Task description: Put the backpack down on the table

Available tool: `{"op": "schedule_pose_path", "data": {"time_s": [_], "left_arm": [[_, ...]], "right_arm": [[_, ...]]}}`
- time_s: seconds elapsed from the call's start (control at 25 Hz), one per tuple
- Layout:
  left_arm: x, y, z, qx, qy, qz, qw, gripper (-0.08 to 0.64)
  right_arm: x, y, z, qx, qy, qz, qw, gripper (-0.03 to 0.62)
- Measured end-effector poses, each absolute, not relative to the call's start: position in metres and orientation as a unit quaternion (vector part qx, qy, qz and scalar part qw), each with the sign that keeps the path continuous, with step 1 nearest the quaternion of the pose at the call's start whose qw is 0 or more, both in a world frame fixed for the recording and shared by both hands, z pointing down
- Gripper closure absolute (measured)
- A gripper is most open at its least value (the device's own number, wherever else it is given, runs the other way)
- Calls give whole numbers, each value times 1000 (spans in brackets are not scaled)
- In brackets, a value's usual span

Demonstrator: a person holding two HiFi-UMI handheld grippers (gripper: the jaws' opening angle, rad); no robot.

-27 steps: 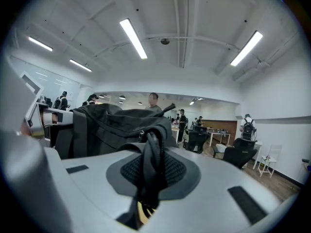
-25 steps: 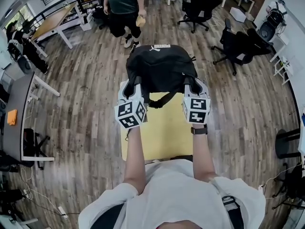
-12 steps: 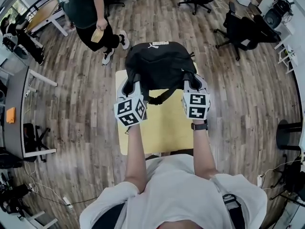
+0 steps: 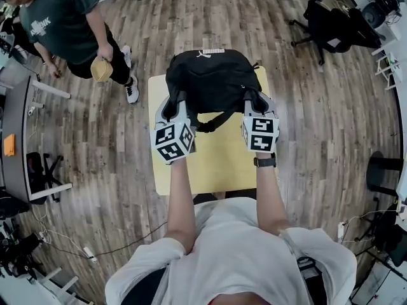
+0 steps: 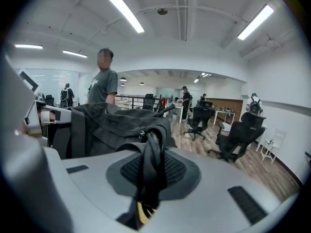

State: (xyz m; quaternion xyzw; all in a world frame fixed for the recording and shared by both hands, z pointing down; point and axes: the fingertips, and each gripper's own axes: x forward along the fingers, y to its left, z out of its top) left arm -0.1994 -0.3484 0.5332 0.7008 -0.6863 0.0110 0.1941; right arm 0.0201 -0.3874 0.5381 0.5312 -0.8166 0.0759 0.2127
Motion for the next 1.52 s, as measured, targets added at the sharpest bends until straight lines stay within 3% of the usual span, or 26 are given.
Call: {"op": "schedule_pose_path", "data": {"time_s": [1.52], "left_arm": [[-198, -364, 701, 649, -686, 98, 316, 465]], "right_arm": [[18, -414, 701, 476, -799, 172, 325, 557]]}}
